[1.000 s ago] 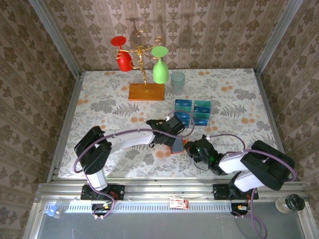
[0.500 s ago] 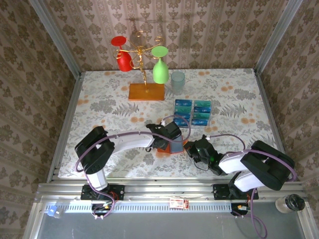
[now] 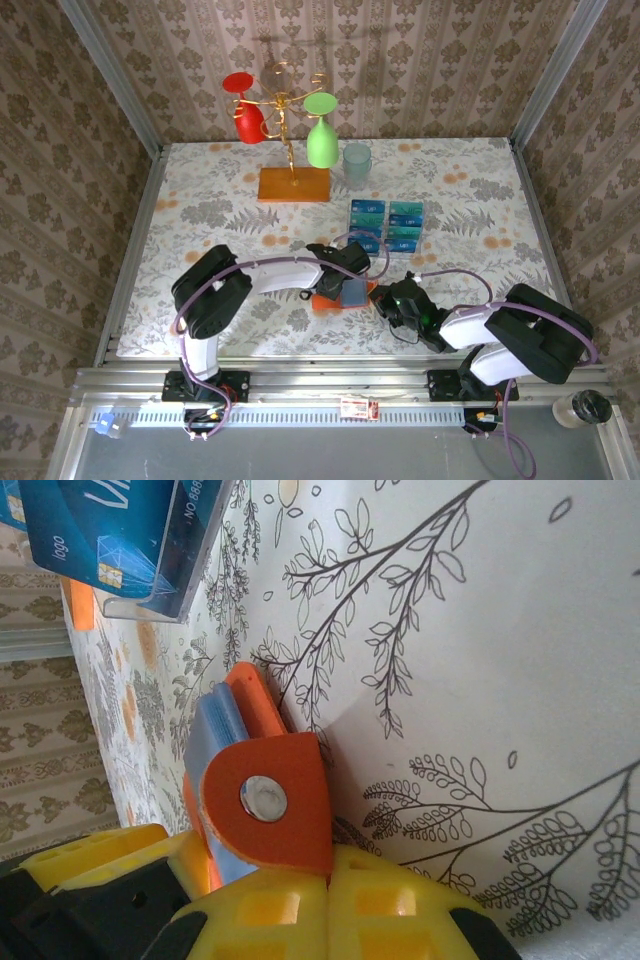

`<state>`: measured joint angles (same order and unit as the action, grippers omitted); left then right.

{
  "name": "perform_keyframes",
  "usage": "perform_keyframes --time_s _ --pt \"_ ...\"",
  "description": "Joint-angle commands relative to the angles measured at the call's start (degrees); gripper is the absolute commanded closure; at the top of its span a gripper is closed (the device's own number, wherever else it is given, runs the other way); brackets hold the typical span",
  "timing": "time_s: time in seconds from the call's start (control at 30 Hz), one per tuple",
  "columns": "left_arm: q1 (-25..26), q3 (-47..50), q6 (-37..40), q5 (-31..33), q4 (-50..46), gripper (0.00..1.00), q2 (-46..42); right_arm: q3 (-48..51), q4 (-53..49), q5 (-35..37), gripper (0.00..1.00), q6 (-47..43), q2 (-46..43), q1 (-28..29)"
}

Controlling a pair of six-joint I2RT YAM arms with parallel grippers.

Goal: Put the credit cards into the card holder
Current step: Open the card holder at the bottom-center of the table.

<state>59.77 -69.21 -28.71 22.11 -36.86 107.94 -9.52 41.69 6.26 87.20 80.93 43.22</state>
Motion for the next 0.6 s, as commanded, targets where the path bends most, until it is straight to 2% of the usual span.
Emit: perform_keyframes --time_s 0.0,0.27,0.57 --pt "-0.9 0.1 -1.5 -4.8 1.8 0.68 -0.7 0.2 -1.9 3.5 1.0 0.2 -0.6 0.7" --pt "-0.8 2.0 -5.4 -8.9 6.5 0.69 -1.5 -0.3 -1.6 3.5 1.0 0.3 0.2 1.4" --pt "0.1 7.2 -9.9 -7.4 12.1 0.64 -5.8 -1.0 -1.4 3.3 1.0 0.3 1.3 1.9"
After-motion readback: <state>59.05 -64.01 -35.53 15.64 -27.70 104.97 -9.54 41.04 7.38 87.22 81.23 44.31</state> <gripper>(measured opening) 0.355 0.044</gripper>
